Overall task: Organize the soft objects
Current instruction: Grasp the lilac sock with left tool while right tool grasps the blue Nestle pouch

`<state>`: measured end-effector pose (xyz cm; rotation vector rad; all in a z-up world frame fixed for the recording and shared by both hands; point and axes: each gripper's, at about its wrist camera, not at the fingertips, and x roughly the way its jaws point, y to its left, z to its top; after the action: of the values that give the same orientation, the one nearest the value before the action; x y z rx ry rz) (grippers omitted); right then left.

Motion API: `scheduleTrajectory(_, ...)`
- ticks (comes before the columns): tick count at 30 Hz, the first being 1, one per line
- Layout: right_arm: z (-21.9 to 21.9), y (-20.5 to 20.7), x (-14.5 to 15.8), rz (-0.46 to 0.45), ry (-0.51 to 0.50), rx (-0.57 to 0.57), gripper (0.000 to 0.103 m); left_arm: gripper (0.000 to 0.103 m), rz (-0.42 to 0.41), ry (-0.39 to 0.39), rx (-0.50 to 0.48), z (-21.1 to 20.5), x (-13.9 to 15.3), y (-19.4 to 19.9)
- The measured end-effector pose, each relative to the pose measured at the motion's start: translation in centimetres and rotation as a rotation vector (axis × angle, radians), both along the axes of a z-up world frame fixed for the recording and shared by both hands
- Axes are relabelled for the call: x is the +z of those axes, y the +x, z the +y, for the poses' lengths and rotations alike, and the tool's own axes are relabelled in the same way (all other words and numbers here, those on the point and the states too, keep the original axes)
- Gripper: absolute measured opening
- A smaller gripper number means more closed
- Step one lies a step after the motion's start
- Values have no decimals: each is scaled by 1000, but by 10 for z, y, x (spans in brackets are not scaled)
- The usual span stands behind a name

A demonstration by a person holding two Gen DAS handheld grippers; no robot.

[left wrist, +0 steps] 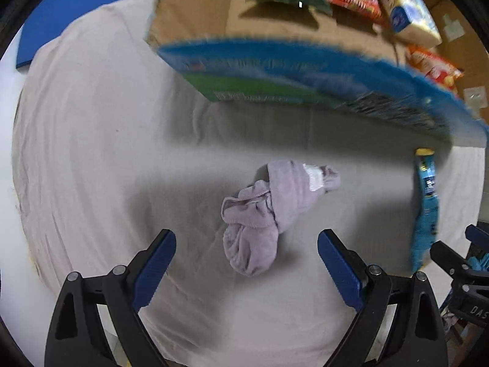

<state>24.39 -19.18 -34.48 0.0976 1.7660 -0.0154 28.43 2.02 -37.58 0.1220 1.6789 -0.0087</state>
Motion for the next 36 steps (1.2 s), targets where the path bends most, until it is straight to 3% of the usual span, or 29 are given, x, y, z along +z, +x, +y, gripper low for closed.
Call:
scheduleTrajectory(8,1,1,-28,34,-5,-28,98,95,62,-37,-50,-7,-38,2)
scheduleTrajectory(13,-4,-3,-42,52,4,-57,97,65,98,-49,-79,-13,-54,1)
scheduleTrajectory(17,-7,-10,-52,63,5,-71,86,60,90,-58,-67,-13,-58,2)
scheduleTrajectory(20,-8,-15,-60,77,-10,-76,63,51,85,-70,-57,-10,-56,3)
scheduleTrajectory(23,-4,-18,-60,54,-55,-61,49,37,78,-74,-53,-8,-55,4)
scheduleTrajectory(25,-4,-22,-58,40,-78,-53,34,35,72,-70,-49,-8,-55,3)
scheduleTrajectory(27,-5,-26,-57,43,-63,-63,26,33,64,-73,-38,-6,-55,0)
scheduleTrajectory(36,-9,-48,-55,47,-9,-58,20,32,54,-119,16,0,-47,-37)
